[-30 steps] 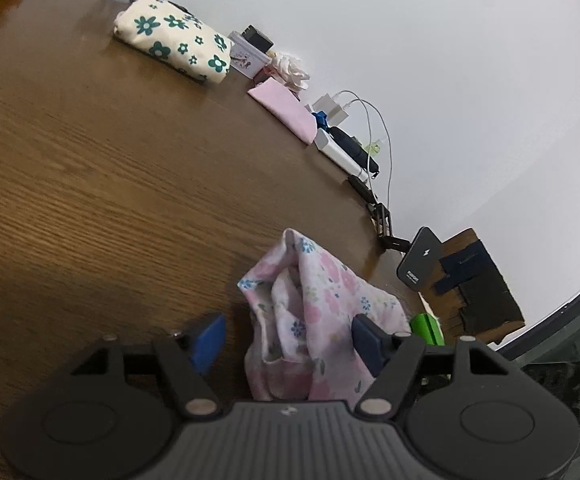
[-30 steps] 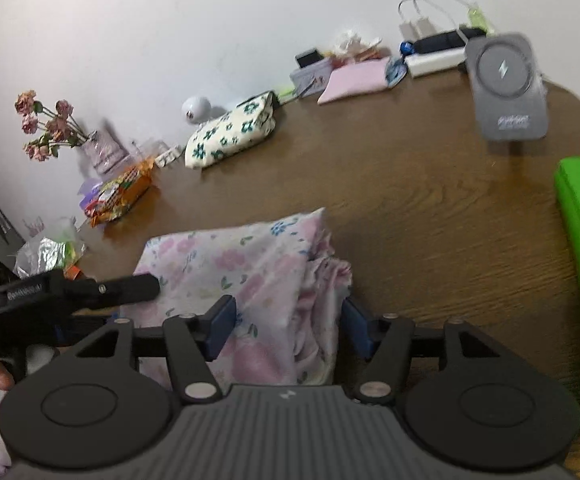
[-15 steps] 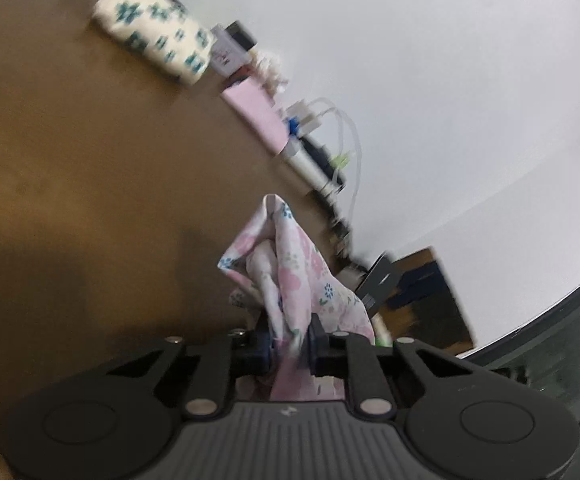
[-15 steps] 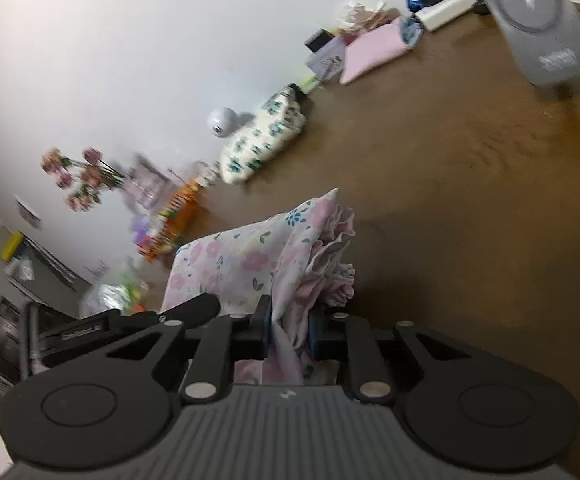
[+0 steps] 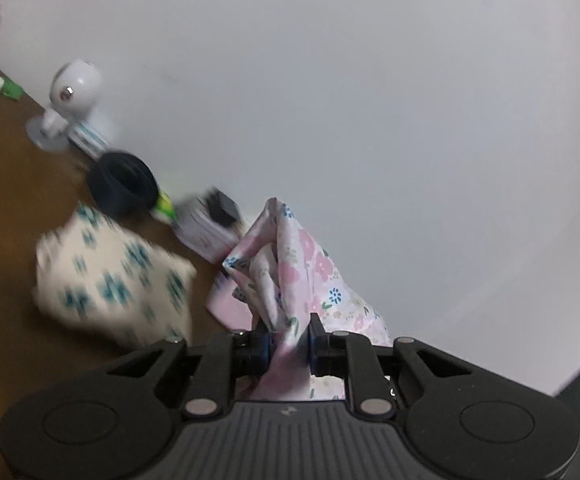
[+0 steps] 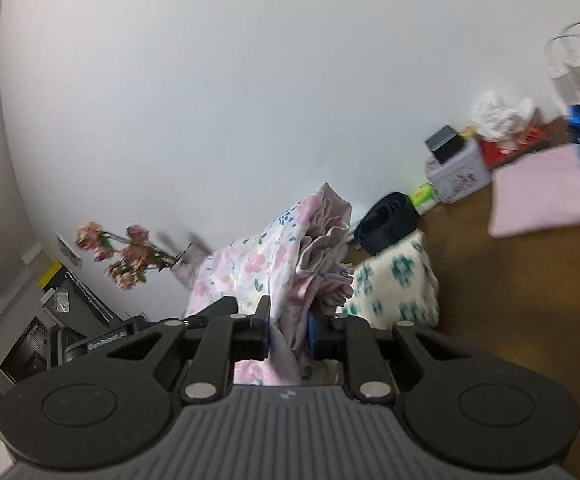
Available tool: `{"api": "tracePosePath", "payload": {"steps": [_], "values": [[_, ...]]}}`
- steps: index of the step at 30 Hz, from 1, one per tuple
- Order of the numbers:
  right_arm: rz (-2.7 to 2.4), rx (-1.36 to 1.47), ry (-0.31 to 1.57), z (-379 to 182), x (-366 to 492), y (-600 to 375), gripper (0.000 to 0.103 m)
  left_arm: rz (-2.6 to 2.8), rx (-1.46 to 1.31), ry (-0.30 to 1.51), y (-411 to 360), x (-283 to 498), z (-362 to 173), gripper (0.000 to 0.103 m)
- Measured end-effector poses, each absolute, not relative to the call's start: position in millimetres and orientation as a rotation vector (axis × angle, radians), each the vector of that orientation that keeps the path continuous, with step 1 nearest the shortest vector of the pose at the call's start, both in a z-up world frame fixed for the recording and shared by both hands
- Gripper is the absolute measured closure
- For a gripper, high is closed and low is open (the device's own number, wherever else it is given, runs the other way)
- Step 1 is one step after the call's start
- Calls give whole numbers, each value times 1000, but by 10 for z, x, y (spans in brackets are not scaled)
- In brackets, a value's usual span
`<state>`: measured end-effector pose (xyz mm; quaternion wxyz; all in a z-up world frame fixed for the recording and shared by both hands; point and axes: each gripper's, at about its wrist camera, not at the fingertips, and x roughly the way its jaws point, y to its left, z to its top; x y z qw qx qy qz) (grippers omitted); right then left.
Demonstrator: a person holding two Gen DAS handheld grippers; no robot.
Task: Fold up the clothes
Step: 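Carry the bundle onto the cream green-flowered cloth and open both grippers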
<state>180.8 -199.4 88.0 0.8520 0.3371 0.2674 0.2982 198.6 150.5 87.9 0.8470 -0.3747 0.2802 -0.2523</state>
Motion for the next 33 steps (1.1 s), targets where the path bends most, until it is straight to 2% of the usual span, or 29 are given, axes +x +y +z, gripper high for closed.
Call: {"api": "tracePosePath", "payload": {"steps": [5, 9, 10, 12, 14, 15, 17, 18, 19, 21, 23, 26, 27, 28, 30, 33], "values": [[573, 671, 622, 579, 2690, -1600, 87, -440, -847, 644, 1799, 2747, 379, 88], [527, 652, 706, 241, 3186, -1396, 87, -394, -859, 703, 1916, 3040, 18, 86], [519, 643, 719, 168, 3205, -1363, 87, -389, -865, 719, 1939, 3084, -62, 85], [496, 604, 730, 46, 3240, -1332, 86, -389, -884, 739, 1964, 3152, -184, 74], [463, 544, 721, -28, 3214, -1299, 84, -404, -876, 742, 1983, 3205, -269, 74], [447, 518, 716, -58, 3190, -1277, 82, -405, -885, 744, 1990, 3226, -284, 73], [426, 502, 704, -43, 3176, -1230, 71, -397, -864, 731, 2003, 3209, -230, 72], [411, 495, 682, -3, 3158, -1229, 57, -391, -847, 722, 2010, 3189, -186, 66], [403, 488, 660, 39, 3141, -1230, 53, -367, -809, 702, 2008, 3154, -109, 57], [422, 467, 619, 176, 3100, -1257, 50, -272, -684, 636, 1981, 3041, 134, 50], [422, 428, 533, 362, 2989, -1303, 49, -223, -558, 558, 1902, 2911, 391, 51], [423, 322, 370, 591, 2797, -1285, 56, -234, -451, 442, 1681, 2754, 722, 52], [434, 284, 333, 633, 2767, -1248, 67, -250, -433, 431, 1586, 2756, 771, 57], [447, 245, 322, 639, 2786, -1177, 78, -257, -418, 447, 1504, 2809, 755, 71], [444, 167, 322, 595, 2854, -1027, 88, -253, -396, 512, 1388, 2974, 617, 87], [455, 133, 394, 415, 3021, -917, 91, -211, -389, 593, 1364, 3224, 330, 93]]}}
